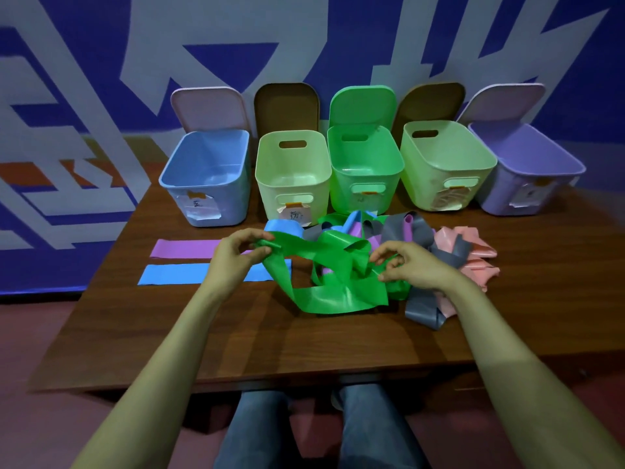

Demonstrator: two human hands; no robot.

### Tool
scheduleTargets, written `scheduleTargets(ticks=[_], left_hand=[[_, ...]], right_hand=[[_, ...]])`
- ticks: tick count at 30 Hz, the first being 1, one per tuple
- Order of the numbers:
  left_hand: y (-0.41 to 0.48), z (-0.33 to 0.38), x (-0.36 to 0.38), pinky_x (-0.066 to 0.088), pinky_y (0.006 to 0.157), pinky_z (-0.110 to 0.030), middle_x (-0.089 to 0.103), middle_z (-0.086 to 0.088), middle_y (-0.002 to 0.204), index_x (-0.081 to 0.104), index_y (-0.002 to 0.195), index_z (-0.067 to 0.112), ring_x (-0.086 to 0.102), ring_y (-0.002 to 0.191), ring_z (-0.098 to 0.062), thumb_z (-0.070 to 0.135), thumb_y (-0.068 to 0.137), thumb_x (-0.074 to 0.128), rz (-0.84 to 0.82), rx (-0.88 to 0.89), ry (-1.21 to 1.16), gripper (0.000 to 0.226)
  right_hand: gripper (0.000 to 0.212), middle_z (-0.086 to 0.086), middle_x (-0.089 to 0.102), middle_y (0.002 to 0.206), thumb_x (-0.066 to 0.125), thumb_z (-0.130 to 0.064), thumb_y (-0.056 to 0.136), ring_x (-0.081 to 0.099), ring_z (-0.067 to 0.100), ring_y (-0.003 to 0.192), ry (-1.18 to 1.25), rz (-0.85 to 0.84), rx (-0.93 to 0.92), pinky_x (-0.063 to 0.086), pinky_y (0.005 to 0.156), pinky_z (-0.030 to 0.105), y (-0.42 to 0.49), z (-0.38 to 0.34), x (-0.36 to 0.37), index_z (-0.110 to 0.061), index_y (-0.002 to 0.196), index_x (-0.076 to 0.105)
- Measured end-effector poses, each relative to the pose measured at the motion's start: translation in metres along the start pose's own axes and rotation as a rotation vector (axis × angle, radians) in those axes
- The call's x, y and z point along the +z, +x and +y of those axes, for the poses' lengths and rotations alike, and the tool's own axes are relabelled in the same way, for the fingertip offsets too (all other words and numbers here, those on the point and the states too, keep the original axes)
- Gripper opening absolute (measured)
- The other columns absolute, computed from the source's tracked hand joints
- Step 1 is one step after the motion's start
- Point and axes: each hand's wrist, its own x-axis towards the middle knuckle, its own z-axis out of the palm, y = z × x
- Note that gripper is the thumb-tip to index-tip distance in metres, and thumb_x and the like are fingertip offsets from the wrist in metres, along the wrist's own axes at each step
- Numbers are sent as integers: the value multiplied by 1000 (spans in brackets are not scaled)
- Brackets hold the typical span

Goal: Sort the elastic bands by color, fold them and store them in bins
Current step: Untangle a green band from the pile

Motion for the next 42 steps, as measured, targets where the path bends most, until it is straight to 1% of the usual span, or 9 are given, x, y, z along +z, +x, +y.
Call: scheduleTargets(ticks=[3,5,9,12,16,21,30,35,42], left_hand=[[-1,-2,5,50,84,-38,63,-6,94,63,78,26,59,89,-19,5,78,72,65,46,124,23],[-4,5,14,44,83,-28,53,-6,97,66,78,24,53,93,-18,7,76,74,72,118,208,19],[-6,31,36,34,95,-25,49,4,108,68,81,23,43,109,-12,14,75,76,-7,333,244,13],[-9,58,50,48,80,-26,64,7,86,64,85,16,59,85,-6,7,82,69,-108,251,-29,11],[0,84,55,53,72,-26,65,1,82,63,87,13,62,78,-9,2,82,68,-3,106,-403,13],[21,105,44,51,58,-22,69,6,68,61,83,15,64,65,-7,3,86,63,89,-25,-732,13],[31,82,-4,54,62,-20,64,1,77,56,82,11,66,67,-5,1,88,59,356,-60,-880,12],[25,41,-19,57,69,-25,62,-5,87,57,86,10,65,79,-13,3,88,61,479,-165,-808,8],[-3,-26,-53,54,54,-19,58,-4,79,52,78,16,60,73,-15,3,85,65,614,-330,-505,19]], right_hand=[[20,10,61,109,65,0,81,53,11,74,-222,238,-7,42,63,8,3,6,3,-16,91,60],[22,2,54,115,69,-14,82,51,14,100,-380,259,-40,41,85,21,3,2,12,-21,100,59],[60,-9,49,125,73,-43,75,42,3,118,-169,162,-269,32,98,20,-5,-49,52,-24,126,47],[57,-12,56,118,73,-36,77,50,2,110,34,244,-290,40,91,18,2,-71,74,-23,125,45],[41,-5,66,106,70,-31,81,63,11,100,250,354,-235,52,89,39,11,-76,74,-19,116,55],[36,-15,67,97,76,-18,77,66,6,92,198,227,-218,52,85,27,10,-67,55,-29,107,58],[14,-6,67,93,71,-13,81,61,9,91,84,183,-158,47,81,20,-2,-29,11,-21,87,62],[42,-3,55,118,69,-27,84,51,13,112,-201,33,-63,40,96,28,1,-12,17,-10,121,59],[6,1,59,76,68,-27,84,54,16,75,77,222,-69,42,68,30,15,-23,30,-23,87,64]])
